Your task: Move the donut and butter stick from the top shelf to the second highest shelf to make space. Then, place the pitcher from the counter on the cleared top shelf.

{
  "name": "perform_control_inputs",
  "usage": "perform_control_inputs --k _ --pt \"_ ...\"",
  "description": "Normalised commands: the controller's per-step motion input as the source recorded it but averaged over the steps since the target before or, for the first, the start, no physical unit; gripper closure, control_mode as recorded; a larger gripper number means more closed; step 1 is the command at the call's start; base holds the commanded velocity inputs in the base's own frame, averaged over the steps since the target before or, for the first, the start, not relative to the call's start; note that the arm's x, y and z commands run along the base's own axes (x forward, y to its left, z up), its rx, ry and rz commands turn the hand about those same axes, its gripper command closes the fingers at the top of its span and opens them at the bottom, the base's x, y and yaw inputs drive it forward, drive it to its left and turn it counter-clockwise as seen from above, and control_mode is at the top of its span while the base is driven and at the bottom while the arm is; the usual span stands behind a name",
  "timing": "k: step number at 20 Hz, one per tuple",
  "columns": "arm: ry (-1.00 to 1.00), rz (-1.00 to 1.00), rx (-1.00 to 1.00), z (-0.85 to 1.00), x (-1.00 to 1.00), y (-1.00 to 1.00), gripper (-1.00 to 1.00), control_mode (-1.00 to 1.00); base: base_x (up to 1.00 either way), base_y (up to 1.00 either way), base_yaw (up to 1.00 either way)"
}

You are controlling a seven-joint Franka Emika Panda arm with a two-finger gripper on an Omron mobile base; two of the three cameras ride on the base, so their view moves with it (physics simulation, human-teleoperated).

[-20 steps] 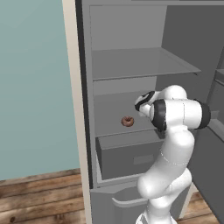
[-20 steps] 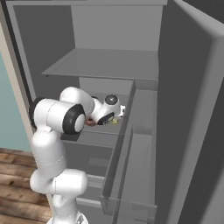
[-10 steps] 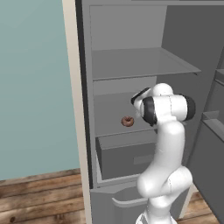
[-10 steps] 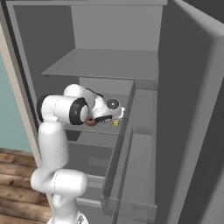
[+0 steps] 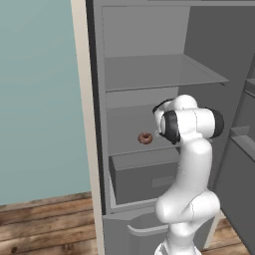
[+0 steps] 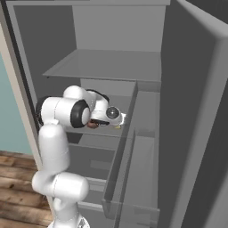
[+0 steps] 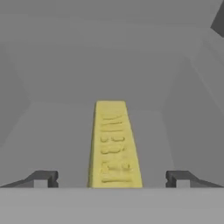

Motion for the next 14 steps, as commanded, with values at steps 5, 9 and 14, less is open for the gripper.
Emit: perform_control_inputs --k 5,9,14 --pt "-0.01 0.0 0.0 0.85 -0.47 0.0 -1.0 -1.0 0.0 0.0 0.0" --pt "0.0 0.0 0.0 1.0 -0.37 0.0 -1.0 -1.0 0.0 0.0 0.0" --pt "0.0 0.0 -0.01 1.0 -0.22 0.0 -1.0 -1.0 0.0 0.0 0.0"
